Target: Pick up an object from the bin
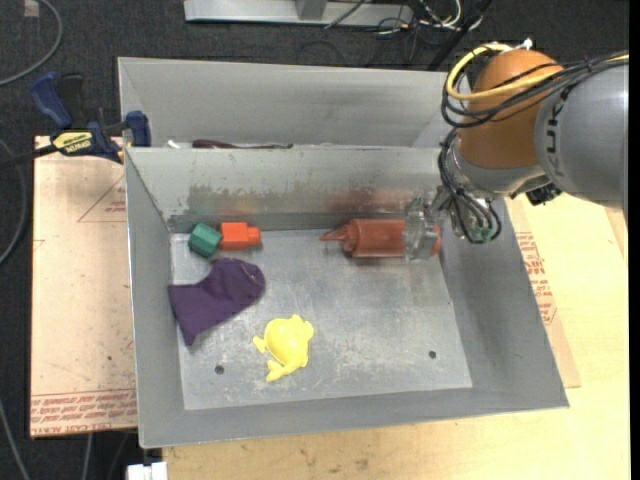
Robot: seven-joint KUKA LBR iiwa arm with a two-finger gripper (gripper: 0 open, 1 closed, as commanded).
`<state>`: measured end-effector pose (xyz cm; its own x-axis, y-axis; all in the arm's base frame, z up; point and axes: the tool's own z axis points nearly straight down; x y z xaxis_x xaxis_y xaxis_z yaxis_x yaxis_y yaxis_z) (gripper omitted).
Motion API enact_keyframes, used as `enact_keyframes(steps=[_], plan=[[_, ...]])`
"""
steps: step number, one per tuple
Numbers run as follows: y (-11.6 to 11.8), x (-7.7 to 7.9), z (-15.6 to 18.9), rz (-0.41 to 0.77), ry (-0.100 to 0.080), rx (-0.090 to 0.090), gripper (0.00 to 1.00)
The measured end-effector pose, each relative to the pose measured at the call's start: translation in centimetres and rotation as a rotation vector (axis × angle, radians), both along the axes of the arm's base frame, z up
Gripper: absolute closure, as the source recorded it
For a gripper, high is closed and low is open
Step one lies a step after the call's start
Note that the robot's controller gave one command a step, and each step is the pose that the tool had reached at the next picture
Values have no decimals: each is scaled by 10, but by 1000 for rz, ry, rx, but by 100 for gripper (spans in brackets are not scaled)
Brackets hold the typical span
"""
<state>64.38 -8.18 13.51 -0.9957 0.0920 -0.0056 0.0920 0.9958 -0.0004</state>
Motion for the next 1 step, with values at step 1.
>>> enact_keyframes(steps=[1], plan=[[13, -8, 53, 11, -6, -1, 100]])
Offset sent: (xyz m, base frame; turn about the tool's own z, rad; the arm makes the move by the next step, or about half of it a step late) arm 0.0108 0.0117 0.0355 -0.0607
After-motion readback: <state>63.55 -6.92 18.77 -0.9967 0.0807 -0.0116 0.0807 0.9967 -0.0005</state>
